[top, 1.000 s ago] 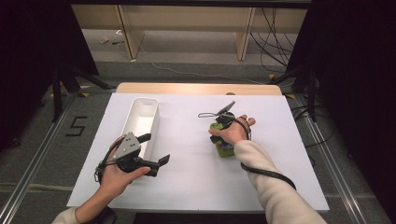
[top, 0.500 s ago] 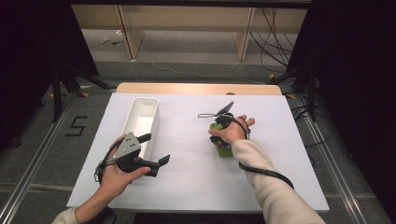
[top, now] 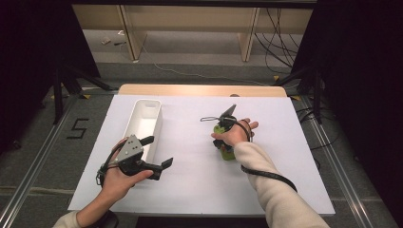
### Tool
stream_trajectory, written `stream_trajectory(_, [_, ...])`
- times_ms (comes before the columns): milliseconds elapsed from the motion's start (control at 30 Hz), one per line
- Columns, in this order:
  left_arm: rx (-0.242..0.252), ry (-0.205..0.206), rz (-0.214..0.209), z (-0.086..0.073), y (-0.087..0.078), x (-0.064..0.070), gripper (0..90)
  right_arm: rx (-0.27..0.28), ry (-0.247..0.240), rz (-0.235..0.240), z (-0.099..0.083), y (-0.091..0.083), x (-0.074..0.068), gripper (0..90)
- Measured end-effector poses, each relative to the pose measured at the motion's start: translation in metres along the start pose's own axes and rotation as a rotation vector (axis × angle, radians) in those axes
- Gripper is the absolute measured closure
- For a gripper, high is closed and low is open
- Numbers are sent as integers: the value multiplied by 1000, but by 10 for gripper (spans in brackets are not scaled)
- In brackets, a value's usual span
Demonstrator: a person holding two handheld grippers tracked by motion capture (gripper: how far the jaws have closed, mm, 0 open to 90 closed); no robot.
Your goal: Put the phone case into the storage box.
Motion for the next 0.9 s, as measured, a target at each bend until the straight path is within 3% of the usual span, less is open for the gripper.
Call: stream_trajectory(900, [2, 2, -1, 0, -1, 0, 0, -63, 1, 15, 6, 1, 3, 99])
Point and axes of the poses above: each handheld gripper's, and its own axes: y roughly forward along the jaws, z roughly out of its top, x roughly to its right, the point moved 1 cm from there along y, roughly forward along the jaws, and after that the axes turned 12 degrees about -x, right-handed, at the moved point
